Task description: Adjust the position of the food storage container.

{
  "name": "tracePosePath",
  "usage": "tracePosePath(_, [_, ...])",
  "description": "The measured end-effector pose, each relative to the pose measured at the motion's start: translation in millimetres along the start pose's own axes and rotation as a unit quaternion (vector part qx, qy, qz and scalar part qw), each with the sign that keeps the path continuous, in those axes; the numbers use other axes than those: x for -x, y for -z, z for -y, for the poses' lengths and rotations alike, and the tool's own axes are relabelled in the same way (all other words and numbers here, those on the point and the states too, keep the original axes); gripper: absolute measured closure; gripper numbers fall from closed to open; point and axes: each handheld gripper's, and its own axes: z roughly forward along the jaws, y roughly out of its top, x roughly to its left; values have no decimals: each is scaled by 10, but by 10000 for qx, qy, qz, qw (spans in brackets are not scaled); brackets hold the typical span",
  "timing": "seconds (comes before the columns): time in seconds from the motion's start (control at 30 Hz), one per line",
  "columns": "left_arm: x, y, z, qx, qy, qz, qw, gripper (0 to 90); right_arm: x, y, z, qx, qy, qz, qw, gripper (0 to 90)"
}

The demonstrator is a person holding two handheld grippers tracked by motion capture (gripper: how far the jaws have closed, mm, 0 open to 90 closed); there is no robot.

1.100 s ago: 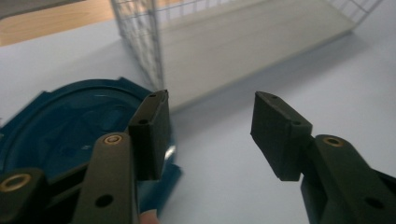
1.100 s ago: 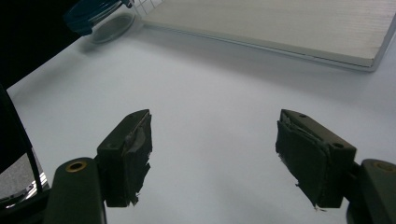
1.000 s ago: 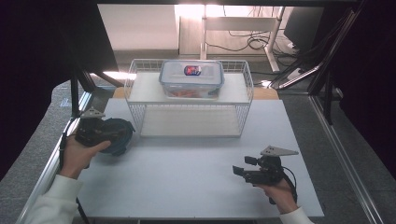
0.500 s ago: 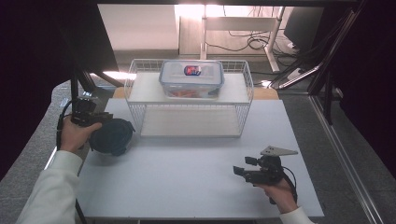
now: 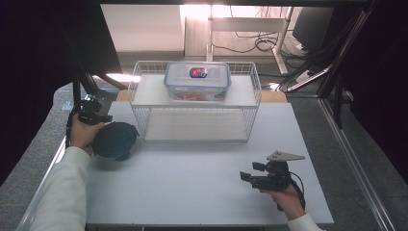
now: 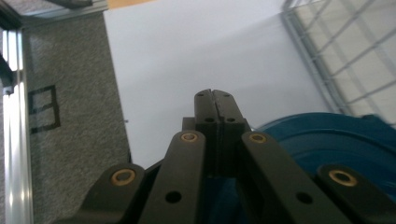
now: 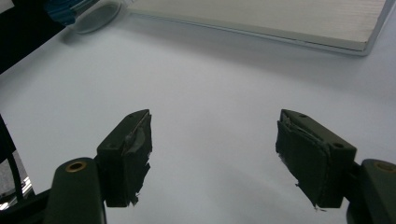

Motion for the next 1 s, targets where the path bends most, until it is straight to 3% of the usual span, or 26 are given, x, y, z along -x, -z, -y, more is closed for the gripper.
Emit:
tracePosePath(0.1, [-44, -59, 28, -139, 22, 64, 9999, 896, 21, -14, 11, -28, -28, 18, 10000, 267])
tracePosePath(0.37, [-65, -69, 64, -132, -81, 324, 9994, 900, 21, -22, 18, -37, -29, 16, 10000, 267])
tracePosePath(0.6, [43, -32, 100, -232, -481, 475, 9974, 900, 27, -21, 17, -37, -25, 10, 10000, 267])
tracePosePath(0.73, [121, 16, 138, -361, -722, 417, 9959, 900, 24, -24, 17, -46, -29, 0, 10000, 267])
tracePosePath(0.87, [168, 58, 222, -321, -770, 669, 9943, 900, 21, -34, 18, -63, -27, -14, 10000, 267])
tracePosePath(1.0, [243, 87, 284, -246, -803, 780, 9934, 900, -1, -40, 15, -74, -5, -38, 10000, 267])
